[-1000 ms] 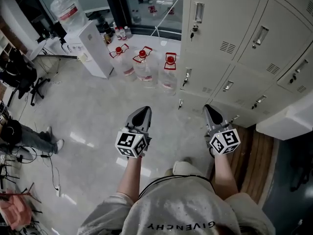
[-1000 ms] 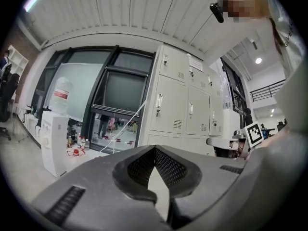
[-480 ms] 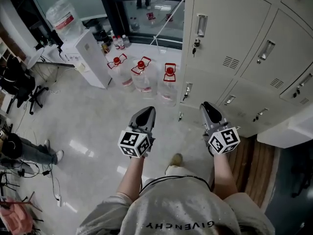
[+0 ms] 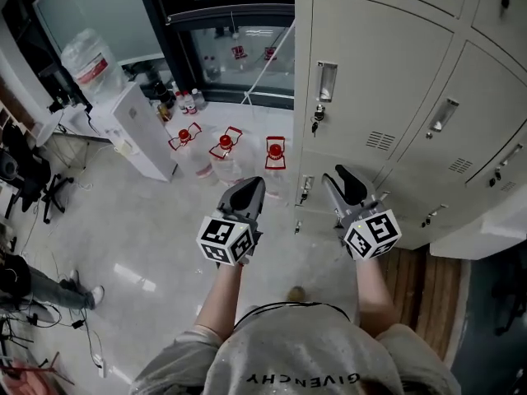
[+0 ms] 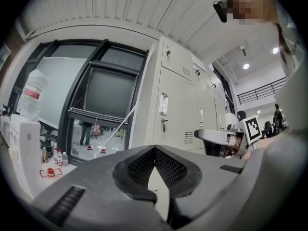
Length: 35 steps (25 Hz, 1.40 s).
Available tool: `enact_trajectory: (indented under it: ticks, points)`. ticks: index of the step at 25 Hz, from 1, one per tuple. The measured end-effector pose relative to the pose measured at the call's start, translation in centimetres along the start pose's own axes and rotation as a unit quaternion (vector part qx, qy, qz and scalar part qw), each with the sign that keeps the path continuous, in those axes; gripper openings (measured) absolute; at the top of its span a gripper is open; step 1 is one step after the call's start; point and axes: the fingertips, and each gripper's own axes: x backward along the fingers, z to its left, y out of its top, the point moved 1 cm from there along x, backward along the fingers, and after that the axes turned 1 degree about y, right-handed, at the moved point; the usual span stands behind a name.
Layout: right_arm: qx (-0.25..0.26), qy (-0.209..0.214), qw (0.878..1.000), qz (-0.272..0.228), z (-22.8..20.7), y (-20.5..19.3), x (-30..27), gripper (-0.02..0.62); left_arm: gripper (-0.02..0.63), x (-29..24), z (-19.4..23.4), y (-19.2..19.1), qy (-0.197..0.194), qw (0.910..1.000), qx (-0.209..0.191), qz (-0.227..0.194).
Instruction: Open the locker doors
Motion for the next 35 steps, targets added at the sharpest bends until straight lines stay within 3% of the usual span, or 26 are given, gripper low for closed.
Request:
enact_trajectory:
  ticks: [17, 35]
  points:
    - [0.059, -0.011, 0.998, -0.006, -1.9, 6.4, -7.9, 0.219, -0.002, -7.6, -0.5, 5.1, -0.076, 0.9970, -0.005, -0.013]
    - [0.091, -0.108, 0.989, 0.033, -4.6, 9.2, -14.5, 0.230, -0.002, -11.3, 1.2, 8.6, -0.131, 0.9913, -0.014, 0.002]
